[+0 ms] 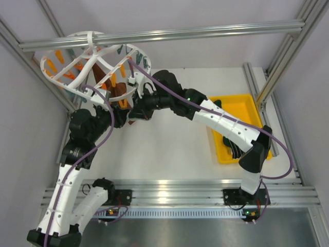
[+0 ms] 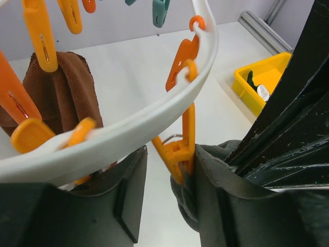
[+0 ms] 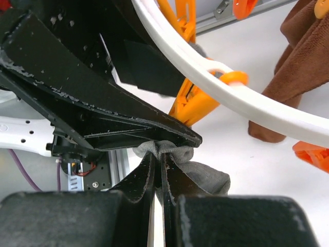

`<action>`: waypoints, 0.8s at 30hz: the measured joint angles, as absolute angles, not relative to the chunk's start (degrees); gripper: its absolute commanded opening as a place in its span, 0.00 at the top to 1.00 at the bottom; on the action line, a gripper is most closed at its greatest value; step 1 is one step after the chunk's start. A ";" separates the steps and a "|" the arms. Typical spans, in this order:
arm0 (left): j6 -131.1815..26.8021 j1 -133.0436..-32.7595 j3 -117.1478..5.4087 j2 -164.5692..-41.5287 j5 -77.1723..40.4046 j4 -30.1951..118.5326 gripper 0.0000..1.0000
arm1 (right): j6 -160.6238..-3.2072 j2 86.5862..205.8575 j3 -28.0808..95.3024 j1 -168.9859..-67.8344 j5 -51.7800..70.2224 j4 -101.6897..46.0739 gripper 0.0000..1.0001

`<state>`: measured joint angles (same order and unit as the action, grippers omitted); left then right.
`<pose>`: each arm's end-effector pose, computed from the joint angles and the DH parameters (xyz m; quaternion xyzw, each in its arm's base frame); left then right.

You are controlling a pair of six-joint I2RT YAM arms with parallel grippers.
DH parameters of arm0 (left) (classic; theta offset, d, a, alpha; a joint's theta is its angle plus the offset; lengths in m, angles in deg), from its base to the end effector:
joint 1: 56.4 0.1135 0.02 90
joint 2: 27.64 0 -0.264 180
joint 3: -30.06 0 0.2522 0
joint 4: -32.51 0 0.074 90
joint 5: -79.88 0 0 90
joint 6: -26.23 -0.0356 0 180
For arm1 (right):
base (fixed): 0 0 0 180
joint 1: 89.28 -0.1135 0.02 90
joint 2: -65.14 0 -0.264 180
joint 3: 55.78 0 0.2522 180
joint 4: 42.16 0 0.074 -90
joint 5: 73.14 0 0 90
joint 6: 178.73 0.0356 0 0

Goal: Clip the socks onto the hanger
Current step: Clamp the sock onto the hanger.

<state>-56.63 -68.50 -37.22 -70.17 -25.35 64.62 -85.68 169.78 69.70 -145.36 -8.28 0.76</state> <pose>0.1564 -0.0431 0.3837 0.1196 0.7399 -0.2075 0.6286 0.2223 0.3577 0.4187 -0.4702 0.6701 0.4260 0.3852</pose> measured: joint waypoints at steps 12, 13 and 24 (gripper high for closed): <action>-53.55 -68.02 -37.20 -68.57 -22.81 66.00 0.35 | -86.23 169.78 69.70 -145.34 -8.70 1.33 1.00; -53.31 -68.02 -37.20 -68.26 -22.66 65.95 0.34 | -86.31 169.76 69.65 -145.34 -8.70 1.18 1.00; -48.68 -68.13 -37.11 -64.09 -23.07 64.67 0.25 | -87.34 168.80 62.53 -144.48 -6.97 -5.66 1.00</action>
